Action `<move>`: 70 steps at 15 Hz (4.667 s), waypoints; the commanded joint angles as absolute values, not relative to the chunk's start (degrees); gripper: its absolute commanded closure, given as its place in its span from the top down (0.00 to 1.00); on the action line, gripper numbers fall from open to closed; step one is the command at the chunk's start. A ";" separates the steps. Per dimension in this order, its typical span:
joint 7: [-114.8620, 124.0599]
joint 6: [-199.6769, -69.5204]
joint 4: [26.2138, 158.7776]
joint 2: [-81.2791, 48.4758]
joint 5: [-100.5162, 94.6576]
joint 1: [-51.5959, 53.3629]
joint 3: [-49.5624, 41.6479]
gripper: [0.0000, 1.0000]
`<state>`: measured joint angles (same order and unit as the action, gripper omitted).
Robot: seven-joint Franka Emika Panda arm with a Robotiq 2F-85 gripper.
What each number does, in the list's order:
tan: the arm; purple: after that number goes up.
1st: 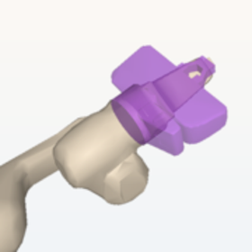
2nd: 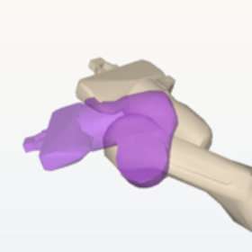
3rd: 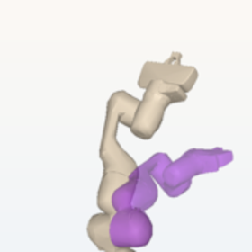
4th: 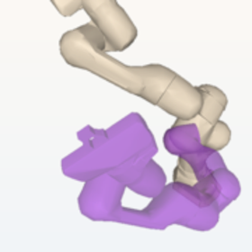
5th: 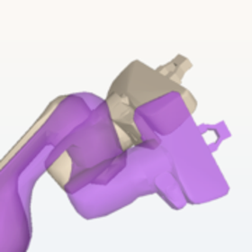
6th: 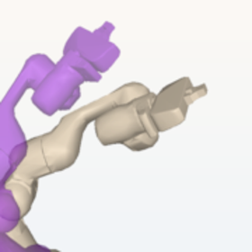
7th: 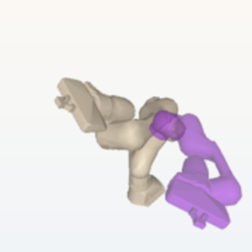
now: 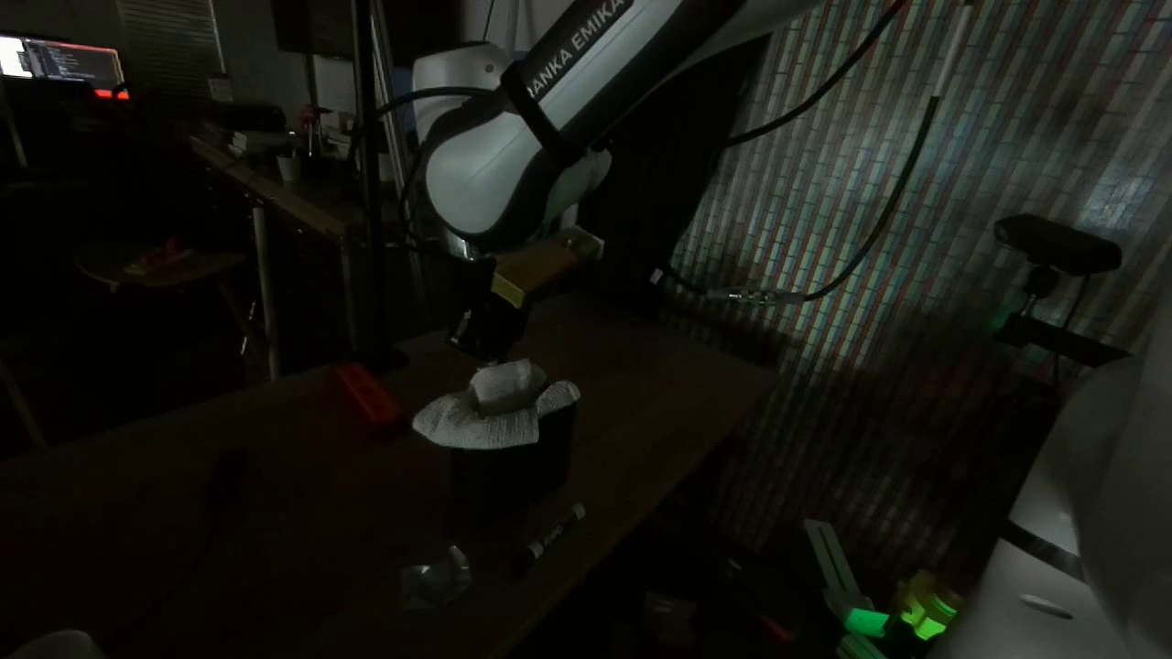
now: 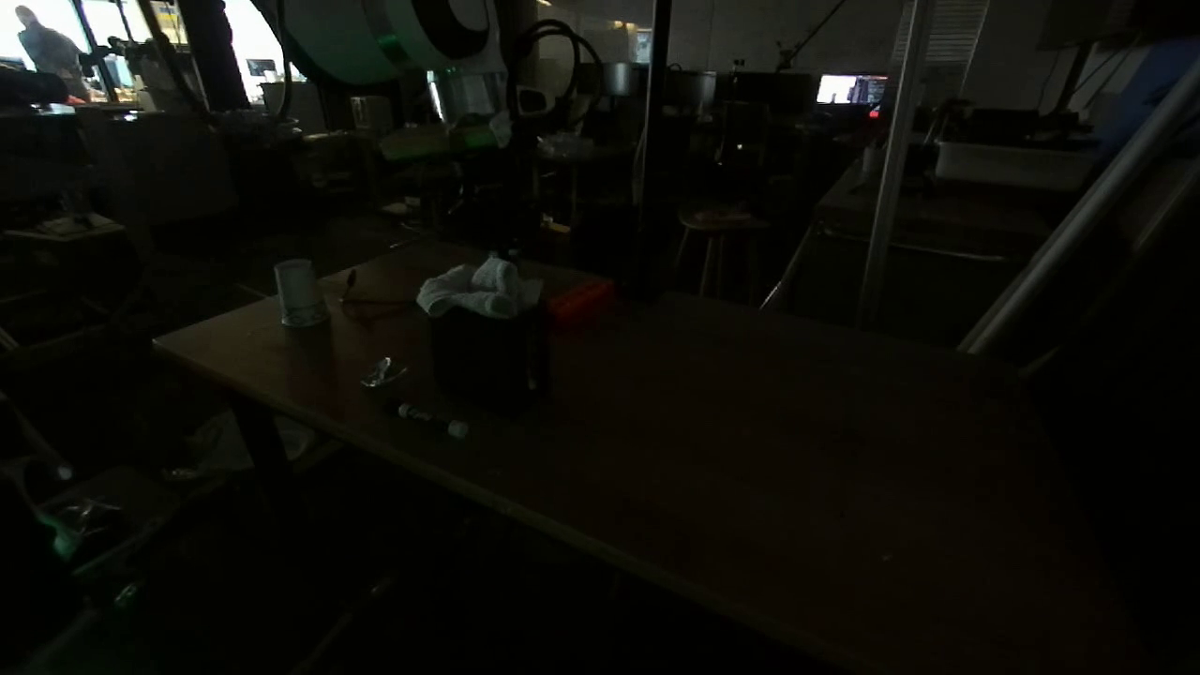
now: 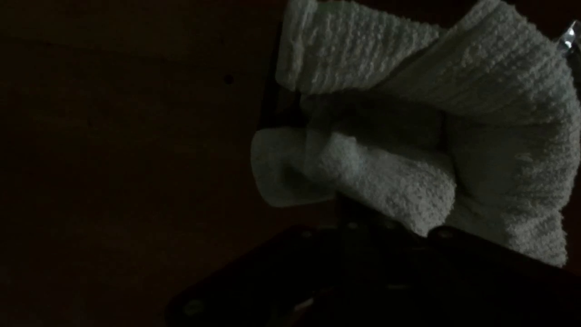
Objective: Put the white towel in the black basket.
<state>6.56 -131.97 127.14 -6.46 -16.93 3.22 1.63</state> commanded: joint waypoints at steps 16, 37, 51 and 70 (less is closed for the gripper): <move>7.22 -133.11 133.02 -7.75 -10.33 3.25 2.29 0.00; 4.97 -136.01 125.77 -15.04 -8.67 3.71 0.92 0.00; -8.76 -136.07 127.92 -9.18 -21.66 3.06 1.74 0.00; -9.82 -136.00 136.02 7.02 -16.29 11.88 11.83 0.00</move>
<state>-8.14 -135.50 135.67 6.80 -16.98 10.87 11.01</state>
